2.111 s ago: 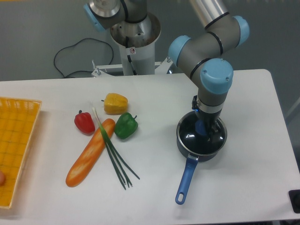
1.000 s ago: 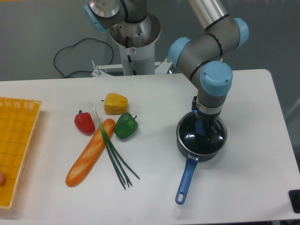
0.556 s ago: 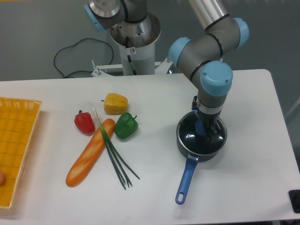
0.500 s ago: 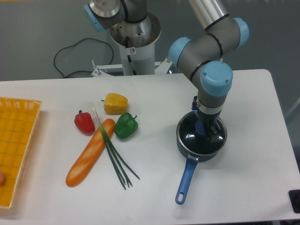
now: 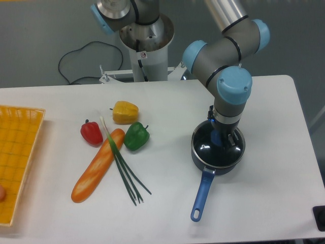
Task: Open the lid
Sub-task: 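Close the gripper on the blue lid knob, then lift the glass lid up off the saucepan by its knob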
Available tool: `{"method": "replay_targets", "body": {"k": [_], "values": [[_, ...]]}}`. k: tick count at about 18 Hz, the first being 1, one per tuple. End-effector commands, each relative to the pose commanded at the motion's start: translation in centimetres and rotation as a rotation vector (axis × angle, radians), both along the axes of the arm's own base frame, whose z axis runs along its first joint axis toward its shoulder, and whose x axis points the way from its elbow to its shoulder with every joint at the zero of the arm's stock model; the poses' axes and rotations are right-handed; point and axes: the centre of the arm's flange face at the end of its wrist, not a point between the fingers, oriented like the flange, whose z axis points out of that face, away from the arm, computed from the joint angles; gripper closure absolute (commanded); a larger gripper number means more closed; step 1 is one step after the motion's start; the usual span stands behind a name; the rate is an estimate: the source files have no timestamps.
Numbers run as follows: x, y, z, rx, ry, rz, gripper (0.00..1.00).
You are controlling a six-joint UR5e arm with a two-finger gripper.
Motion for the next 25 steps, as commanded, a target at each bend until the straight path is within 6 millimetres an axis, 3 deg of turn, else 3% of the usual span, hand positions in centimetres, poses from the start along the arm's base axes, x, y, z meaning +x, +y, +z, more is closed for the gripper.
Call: {"method": "replay_targets", "body": {"k": [13, 25], "values": [[0.2, 0.1, 0.5, -0.009, -0.011, 0.024, 0.35], [0.2, -0.3, 5.6, -0.014, -0.020, 0.041, 0.35]]}}
